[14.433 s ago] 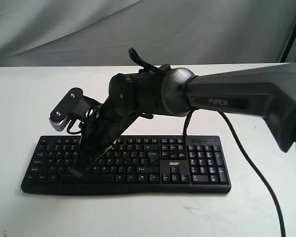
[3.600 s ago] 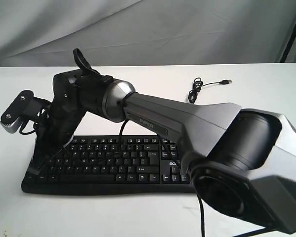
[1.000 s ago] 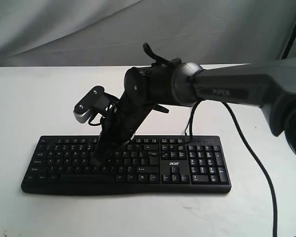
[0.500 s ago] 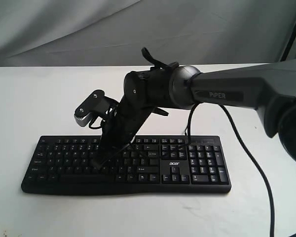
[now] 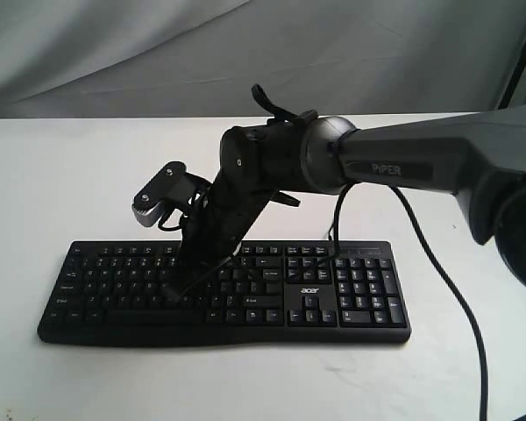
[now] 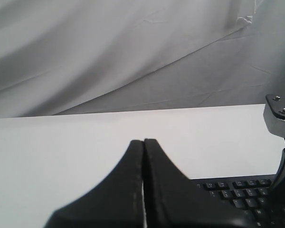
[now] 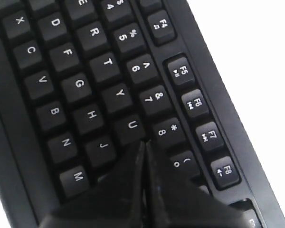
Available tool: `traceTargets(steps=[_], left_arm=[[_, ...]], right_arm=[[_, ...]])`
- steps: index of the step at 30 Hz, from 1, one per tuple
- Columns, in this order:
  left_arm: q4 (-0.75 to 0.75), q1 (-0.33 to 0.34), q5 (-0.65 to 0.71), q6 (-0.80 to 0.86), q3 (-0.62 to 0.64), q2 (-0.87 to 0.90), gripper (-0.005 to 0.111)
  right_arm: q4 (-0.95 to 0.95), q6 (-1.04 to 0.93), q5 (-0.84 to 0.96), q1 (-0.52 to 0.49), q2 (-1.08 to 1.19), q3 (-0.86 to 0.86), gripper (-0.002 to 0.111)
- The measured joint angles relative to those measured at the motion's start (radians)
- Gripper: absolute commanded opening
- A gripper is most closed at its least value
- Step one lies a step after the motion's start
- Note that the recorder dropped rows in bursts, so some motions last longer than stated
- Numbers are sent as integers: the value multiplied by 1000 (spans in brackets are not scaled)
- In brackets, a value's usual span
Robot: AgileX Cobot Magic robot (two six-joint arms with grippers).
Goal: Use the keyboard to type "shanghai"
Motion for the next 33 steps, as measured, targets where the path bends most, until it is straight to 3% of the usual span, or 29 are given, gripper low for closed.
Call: traceTargets(steps=[33], left_arm=[[0,0,0,0,0,0,0]], right_arm=[[18,0,-51,0,-4,34,0]])
